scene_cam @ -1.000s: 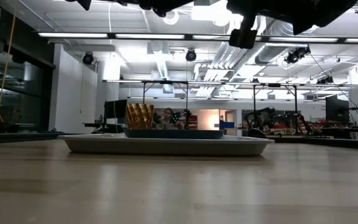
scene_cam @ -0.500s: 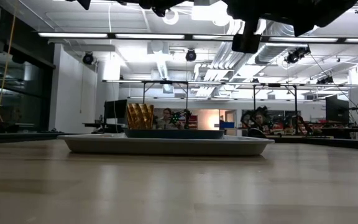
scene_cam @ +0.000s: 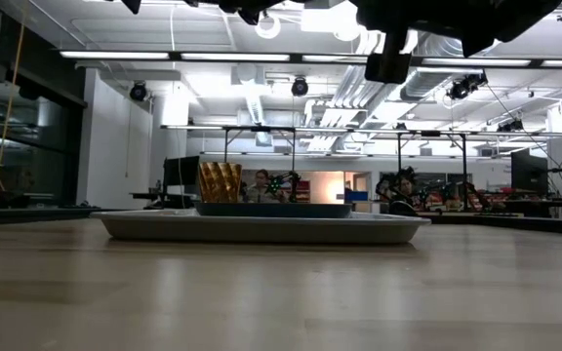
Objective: Pick and place plate/cup/fork/spoon on tray
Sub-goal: Put the orange spoon on the bottom side of the light blue tray
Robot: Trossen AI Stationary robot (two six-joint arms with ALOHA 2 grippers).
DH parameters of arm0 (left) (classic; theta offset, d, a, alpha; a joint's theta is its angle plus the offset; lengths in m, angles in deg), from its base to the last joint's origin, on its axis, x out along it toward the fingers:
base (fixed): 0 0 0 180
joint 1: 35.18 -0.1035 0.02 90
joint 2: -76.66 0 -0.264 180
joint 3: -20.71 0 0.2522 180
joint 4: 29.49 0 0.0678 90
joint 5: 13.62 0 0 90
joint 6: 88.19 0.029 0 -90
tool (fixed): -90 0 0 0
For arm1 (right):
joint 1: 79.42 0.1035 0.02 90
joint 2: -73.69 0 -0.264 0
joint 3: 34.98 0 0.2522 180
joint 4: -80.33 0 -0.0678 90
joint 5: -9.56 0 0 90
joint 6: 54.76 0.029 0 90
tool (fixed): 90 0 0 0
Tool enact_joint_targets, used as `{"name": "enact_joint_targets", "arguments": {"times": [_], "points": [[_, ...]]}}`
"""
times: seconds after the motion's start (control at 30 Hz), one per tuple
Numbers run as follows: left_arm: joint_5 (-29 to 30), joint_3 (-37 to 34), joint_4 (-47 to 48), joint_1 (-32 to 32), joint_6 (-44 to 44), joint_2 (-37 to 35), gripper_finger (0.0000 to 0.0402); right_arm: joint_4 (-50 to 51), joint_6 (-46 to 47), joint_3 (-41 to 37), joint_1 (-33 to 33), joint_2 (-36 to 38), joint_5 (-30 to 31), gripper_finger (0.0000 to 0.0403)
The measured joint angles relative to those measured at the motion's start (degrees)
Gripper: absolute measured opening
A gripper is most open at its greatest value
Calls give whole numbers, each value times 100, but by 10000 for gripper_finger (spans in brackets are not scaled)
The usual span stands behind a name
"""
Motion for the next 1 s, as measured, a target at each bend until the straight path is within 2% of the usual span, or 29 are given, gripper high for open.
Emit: {"name": "enact_joint_targets", "arguments": {"times": [0.2, 0.37, 0.53, 0.63, 0.77, 0.9, 1.0], "points": [[-11, 2, 371, -46, -367, -163, 4, 139, 394, 0, -87, 15, -47, 23], [-92, -2, 1733, -244, -535, -888, 3, 557, 467, -4, -360, 220, -78, 81], [294, 244, 3370, -425, -1040, -1514, 2, 767, 264, 0, -656, 467, -72, 139], [563, 984, 4735, -543, -1207, -1426, 2, 1379, -128, 264, -690, 460, -32, 163], [687, 2360, 6630, -768, -1231, -765, 1, 3260, -1341, 1172, -627, 235, -19, 179], [666, 3584, 8054, -1022, -1269, 57, 1, 4875, -2769, 2247, -576, -48, 729, 181], [656, 4173, 8312, -1132, -1282, 567, 1, 5217, -3467, 2762, -467, -282, 1408, 181]]}}
